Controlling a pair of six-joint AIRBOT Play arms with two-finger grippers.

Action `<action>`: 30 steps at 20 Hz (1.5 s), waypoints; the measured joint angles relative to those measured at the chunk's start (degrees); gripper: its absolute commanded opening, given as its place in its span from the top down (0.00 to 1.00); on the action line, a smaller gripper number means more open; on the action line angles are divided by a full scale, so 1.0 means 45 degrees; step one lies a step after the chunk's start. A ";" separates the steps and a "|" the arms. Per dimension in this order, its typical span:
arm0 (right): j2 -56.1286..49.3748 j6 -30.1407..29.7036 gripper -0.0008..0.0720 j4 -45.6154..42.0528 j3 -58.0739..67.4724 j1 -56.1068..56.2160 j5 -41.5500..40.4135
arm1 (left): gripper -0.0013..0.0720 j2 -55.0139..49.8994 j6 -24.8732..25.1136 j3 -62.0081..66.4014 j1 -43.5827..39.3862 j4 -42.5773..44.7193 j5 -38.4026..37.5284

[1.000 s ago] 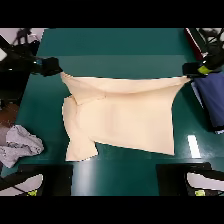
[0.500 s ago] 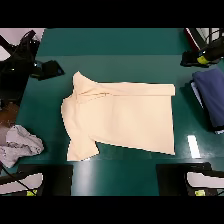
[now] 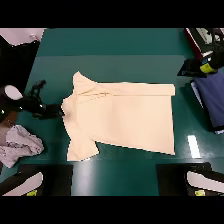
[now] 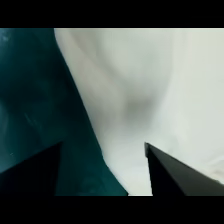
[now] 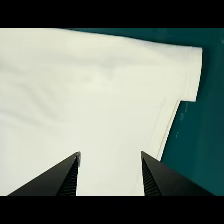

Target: Fold the shirts.

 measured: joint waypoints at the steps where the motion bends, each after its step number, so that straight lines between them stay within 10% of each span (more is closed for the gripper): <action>1: 0.0355 -0.0029 0.39 0.0044 -0.0457 0.0000 -0.0141 | 0.16 0.0068 0.0073 -0.0510 0.0000 -0.0189 0.0301; 19: 0.3696 -0.0083 0.39 0.0185 -0.5105 -0.0024 -0.1987 | 0.16 0.1020 0.1243 -0.2948 -0.0029 -0.1996 0.0355; 20: 0.3701 -0.0083 0.39 0.0185 -0.5115 -0.0024 -0.1957 | 0.19 0.1025 0.1277 -0.2977 -0.0112 -0.2171 0.0670; 23: 0.3711 -0.0083 0.39 0.0180 -0.5134 -0.0024 -0.1681 | 0.90 0.1025 0.1297 -0.3041 -0.0792 -0.2327 0.1753; 30: 0.4279 -0.0083 0.38 -0.0408 -0.6858 -0.0389 -0.0121 | 0.95 0.1035 0.1185 -0.2055 -0.1991 -0.2477 0.2181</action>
